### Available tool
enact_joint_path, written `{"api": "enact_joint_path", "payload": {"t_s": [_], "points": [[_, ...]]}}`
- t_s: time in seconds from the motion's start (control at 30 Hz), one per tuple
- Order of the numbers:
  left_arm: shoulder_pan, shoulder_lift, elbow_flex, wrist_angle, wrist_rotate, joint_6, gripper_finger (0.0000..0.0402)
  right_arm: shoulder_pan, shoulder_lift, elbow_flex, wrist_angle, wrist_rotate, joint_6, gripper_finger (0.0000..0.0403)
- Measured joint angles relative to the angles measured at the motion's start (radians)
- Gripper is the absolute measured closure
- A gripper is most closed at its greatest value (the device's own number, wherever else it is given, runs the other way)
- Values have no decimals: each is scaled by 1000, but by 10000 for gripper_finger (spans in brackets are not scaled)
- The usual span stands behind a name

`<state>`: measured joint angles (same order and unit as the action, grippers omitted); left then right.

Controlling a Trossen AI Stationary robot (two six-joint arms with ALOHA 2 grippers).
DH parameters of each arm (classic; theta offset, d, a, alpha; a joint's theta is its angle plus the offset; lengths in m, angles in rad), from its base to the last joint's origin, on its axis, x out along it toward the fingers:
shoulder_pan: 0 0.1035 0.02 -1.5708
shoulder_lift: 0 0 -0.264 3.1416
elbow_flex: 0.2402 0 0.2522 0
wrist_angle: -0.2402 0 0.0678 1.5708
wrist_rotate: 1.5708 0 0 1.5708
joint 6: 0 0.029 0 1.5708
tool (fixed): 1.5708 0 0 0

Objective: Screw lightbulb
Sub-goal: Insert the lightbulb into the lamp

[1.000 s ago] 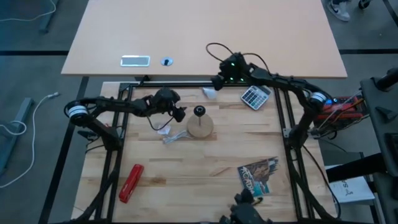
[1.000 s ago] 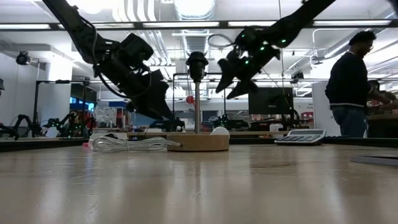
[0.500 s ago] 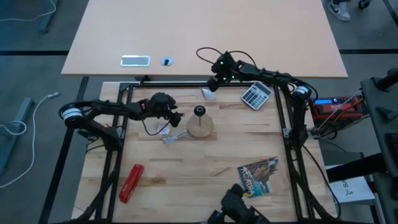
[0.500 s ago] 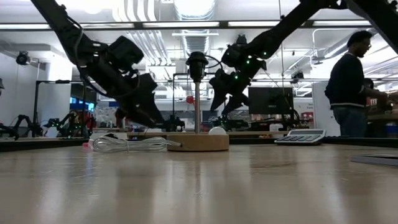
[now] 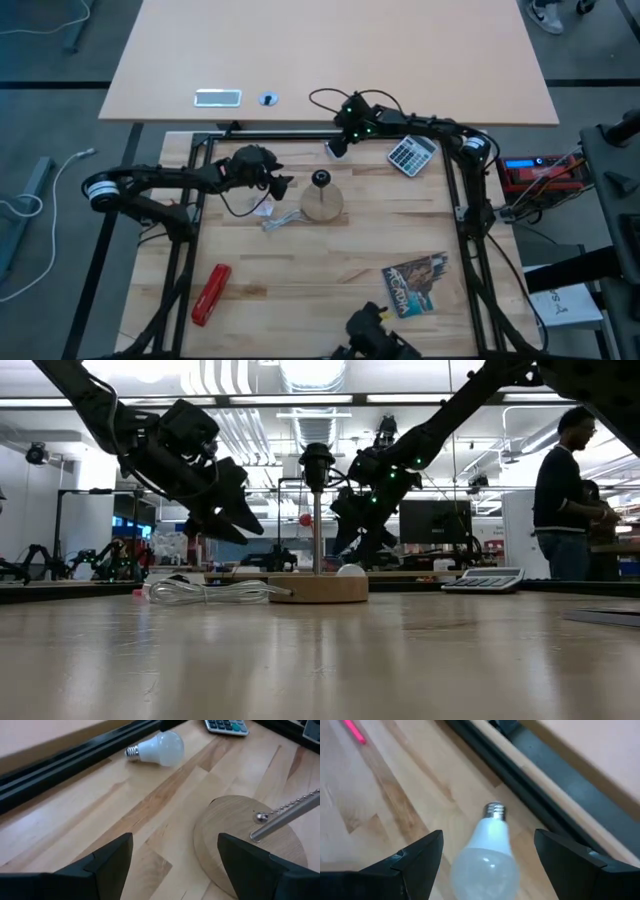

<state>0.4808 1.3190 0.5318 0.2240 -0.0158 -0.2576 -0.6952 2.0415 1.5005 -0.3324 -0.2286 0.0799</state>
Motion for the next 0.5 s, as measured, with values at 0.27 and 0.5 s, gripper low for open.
{"api": "enact_joint_path", "payload": {"t_s": [0.27, 0.5], "points": [[0, 4, -39, 31, 0, -30, 130, 25, 6, -2, -37, 35, -23, 92], [-1, 4, -89, 100, -1, -70, 131, 34, 42, -2, -57, 75, -39, 93]]}}
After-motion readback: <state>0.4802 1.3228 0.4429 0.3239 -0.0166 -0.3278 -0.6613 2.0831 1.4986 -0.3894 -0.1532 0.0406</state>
